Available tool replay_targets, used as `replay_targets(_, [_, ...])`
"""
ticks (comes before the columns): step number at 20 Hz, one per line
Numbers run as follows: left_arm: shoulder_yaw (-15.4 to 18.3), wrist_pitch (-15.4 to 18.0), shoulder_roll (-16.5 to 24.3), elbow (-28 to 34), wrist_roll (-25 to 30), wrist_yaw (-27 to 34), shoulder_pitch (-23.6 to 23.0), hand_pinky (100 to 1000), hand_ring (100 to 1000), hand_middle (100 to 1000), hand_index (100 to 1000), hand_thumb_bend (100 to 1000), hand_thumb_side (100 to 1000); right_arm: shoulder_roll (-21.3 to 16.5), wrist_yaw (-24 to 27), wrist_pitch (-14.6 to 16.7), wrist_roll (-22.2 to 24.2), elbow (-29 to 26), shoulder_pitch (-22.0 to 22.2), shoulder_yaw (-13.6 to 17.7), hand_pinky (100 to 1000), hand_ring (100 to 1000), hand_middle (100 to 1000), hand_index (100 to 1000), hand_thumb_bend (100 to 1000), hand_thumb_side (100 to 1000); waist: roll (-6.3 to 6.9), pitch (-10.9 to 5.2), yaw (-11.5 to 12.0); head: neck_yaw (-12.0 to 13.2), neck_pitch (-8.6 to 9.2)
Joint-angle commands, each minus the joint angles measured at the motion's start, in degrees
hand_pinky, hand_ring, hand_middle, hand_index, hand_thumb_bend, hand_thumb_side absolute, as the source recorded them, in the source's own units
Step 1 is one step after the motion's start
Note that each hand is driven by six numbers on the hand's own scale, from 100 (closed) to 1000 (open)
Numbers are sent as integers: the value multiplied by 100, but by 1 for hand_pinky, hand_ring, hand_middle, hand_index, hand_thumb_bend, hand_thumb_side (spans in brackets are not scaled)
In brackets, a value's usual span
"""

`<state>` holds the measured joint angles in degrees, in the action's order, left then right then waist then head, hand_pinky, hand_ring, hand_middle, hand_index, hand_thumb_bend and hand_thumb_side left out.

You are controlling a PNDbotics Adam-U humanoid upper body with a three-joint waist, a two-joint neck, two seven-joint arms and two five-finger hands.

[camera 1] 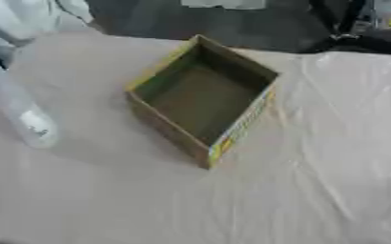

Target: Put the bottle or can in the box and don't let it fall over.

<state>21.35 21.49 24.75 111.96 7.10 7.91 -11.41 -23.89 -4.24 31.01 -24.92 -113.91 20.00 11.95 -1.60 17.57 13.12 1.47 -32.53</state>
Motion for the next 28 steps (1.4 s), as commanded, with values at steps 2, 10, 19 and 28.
replay_targets(2, [-27, 54, 314, 51, 83, -46, 57, 1000, 1000, 1000, 920, 518, 803, 13, -40, -30, 22, -68, 13, 17, 911, 1000, 1000, 932, 100, 562, 3, -56, -10, 154, 112])
replay_targets(10, [-189, 168, 594, 71, 218, -144, 173, 1000, 1000, 1000, 919, 487, 794, 173, -155, -54, 13, -68, -5, -44, 911, 1000, 1000, 923, 100, 561, -29, -35, -22, 313, 192])
replay_targets(19, [-435, 178, 956, -6, 369, -219, 442, 1000, 1000, 1000, 915, 462, 786, 289, -211, -87, 55, -68, -57, -112, 911, 1000, 1000, 923, 100, 560, -84, 1, -102, 366, 281])
replay_targets(28, [-612, 144, 1291, -314, 547, -173, 732, 1000, 1000, 1000, 915, 460, 786, 343, -205, -129, 102, -68, -108, -147, 912, 1000, 1000, 922, 100, 560, -143, 33, -119, 415, 292])
